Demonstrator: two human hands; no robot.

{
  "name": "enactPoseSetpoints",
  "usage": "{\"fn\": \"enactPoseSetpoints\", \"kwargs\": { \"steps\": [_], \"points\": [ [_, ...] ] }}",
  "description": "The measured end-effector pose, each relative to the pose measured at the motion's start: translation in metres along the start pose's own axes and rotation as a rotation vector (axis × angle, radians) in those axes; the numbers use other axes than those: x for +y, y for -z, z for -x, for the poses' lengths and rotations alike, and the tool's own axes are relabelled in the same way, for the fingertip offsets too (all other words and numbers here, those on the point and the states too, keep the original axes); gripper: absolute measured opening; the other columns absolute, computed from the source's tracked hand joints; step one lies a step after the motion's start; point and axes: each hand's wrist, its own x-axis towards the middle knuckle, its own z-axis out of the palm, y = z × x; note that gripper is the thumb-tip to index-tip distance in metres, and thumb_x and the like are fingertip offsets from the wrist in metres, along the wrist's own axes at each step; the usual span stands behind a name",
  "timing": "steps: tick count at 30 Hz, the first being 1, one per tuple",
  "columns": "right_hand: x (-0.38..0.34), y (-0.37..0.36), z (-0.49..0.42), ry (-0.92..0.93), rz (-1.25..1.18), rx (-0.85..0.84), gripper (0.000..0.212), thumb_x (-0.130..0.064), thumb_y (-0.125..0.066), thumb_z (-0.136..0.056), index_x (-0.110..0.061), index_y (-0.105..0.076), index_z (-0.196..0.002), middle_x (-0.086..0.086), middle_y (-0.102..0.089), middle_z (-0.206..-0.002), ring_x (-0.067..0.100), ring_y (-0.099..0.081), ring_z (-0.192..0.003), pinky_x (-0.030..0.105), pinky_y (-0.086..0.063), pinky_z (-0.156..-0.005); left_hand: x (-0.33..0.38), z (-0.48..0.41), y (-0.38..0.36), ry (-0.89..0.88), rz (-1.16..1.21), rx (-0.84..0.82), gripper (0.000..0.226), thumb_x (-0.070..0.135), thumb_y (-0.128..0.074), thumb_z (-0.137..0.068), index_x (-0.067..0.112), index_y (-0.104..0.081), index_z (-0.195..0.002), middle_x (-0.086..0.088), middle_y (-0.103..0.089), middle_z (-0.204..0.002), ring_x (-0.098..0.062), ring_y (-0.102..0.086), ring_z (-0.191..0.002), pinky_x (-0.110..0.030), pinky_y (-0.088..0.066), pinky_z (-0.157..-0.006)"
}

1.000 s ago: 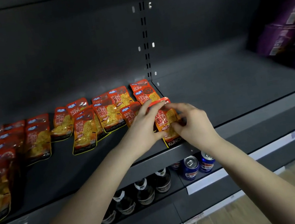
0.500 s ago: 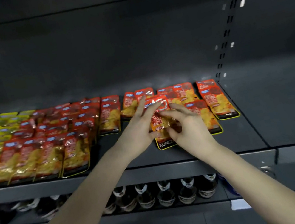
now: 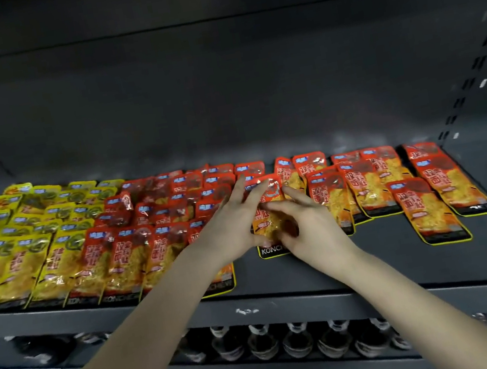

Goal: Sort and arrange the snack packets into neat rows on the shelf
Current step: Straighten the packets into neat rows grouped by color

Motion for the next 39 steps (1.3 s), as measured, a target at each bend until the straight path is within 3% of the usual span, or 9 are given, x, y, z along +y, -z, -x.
{"fn": "enactPoseSetpoints", "kwargs": {
  "steps": [5,10,14,22,32,39],
  "points": [
    [-0.007,-0.017,-0.007,-0.041,0.051,-0.073,0.058,-0.005,-0.062,-0.082,-0.023,-0.048,-0.135,0.01,-0.028,-0.152,0.017,-0.017,-0.144,0.021,-0.023,-0.11,-0.024,-0.006,0.001,-0.008,-0.063,-0.068,0.094,0.028,-0.071,-0.082,0.038,-0.006,-0.149,0.002,0.011,-0.159,-0.035,0.002,-0.145,-0.05,-0.016,-0.117],
    [-0.012,-0.027,-0.008,-0.053,0.078,-0.094,0.056,-0.006,-0.06,-0.084,-0.023,-0.048,-0.135,0.014,-0.032,-0.149,0.015,-0.017,-0.143,0.015,-0.022,-0.106,-0.039,-0.007,0.003,-0.061,-0.133,-0.105,0.086,0.035,-0.066,-0.085,0.033,-0.01,-0.15,-0.001,0.012,-0.159,-0.023,0.013,-0.146,-0.047,0.003,-0.118],
    [-0.016,-0.03,-0.009,-0.08,0.113,-0.089,0.052,-0.01,-0.061,-0.084,-0.025,-0.051,-0.133,0.013,-0.037,-0.147,0.015,-0.023,-0.142,0.017,-0.023,-0.107,-0.043,-0.004,0.003,-0.052,-0.146,-0.163,0.08,0.04,-0.058,-0.09,0.031,-0.006,-0.151,-0.006,0.018,-0.158,-0.025,0.018,-0.144,-0.049,0.003,-0.118],
    [-0.023,-0.038,-0.001,-0.093,0.209,-0.071,0.037,-0.028,-0.064,-0.087,-0.027,-0.06,-0.124,0.001,-0.035,-0.149,0.023,-0.029,-0.137,0.019,-0.019,-0.102,-0.047,0.002,0.004,-0.102,-0.163,-0.219,0.068,0.039,-0.043,-0.098,0.033,-0.001,-0.151,0.005,0.02,-0.157,-0.023,0.023,-0.143,-0.05,0.011,-0.116],
    [-0.021,-0.043,0.002,-0.156,0.231,-0.062,0.04,-0.036,-0.062,-0.087,-0.032,-0.057,-0.126,0.002,-0.031,-0.151,0.028,-0.029,-0.128,0.027,-0.025,-0.106,-0.051,0.005,-0.002,-0.149,-0.233,-0.172,0.059,0.044,-0.028,-0.101,0.034,0.003,-0.15,0.007,0.019,-0.157,-0.019,0.022,-0.143,-0.049,0.01,-0.117],
    [-0.014,-0.044,0.006,-0.098,0.261,-0.013,0.038,-0.044,-0.065,-0.082,-0.032,-0.064,-0.119,0.007,-0.043,-0.143,0.034,-0.032,-0.128,0.04,-0.029,-0.11,-0.054,0.005,-0.003,-0.186,-0.225,-0.134,0.061,0.046,-0.026,-0.1,0.032,0.006,-0.15,0.009,0.02,-0.156,-0.013,0.021,-0.143,-0.045,0.009,-0.118]
  ]
}}
